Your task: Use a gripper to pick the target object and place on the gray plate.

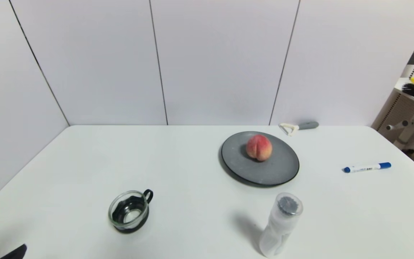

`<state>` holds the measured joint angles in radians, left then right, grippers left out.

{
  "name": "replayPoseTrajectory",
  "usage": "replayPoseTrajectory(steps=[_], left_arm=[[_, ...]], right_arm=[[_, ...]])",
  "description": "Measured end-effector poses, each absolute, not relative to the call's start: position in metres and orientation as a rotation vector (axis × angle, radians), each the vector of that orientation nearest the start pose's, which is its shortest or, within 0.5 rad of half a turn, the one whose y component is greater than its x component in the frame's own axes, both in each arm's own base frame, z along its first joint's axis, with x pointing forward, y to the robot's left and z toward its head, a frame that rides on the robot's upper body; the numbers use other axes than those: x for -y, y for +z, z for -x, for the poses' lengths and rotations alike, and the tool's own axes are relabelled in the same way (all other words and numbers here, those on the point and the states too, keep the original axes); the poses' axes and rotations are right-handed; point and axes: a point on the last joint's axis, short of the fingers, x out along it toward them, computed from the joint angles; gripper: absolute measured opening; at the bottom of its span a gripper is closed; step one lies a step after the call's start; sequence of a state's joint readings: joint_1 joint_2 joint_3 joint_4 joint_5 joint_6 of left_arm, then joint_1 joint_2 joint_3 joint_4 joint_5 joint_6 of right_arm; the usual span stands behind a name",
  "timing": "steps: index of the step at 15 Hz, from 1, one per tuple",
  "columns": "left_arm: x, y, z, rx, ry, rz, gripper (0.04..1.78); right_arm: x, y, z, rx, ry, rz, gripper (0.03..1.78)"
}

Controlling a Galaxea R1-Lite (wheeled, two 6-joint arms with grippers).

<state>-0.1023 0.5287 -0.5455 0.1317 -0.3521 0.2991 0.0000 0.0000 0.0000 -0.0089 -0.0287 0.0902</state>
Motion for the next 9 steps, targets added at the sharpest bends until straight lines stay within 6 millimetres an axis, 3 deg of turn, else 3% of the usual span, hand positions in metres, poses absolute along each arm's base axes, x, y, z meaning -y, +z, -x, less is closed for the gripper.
replayPoseTrajectory(steps=[5,9], left_arm=[[0.007,0.155,0.022,0.021,-0.369,-0.209,1.69],[0.004,0.102,0.027,0.023,-0.191,-0.138,1.69]], right_arm=[[0.001,0.076,0.023,0.010,-0.029,-0.090,1.70],[0.001,0.076,0.023,0.010,-0.029,-0.090,1.70]])
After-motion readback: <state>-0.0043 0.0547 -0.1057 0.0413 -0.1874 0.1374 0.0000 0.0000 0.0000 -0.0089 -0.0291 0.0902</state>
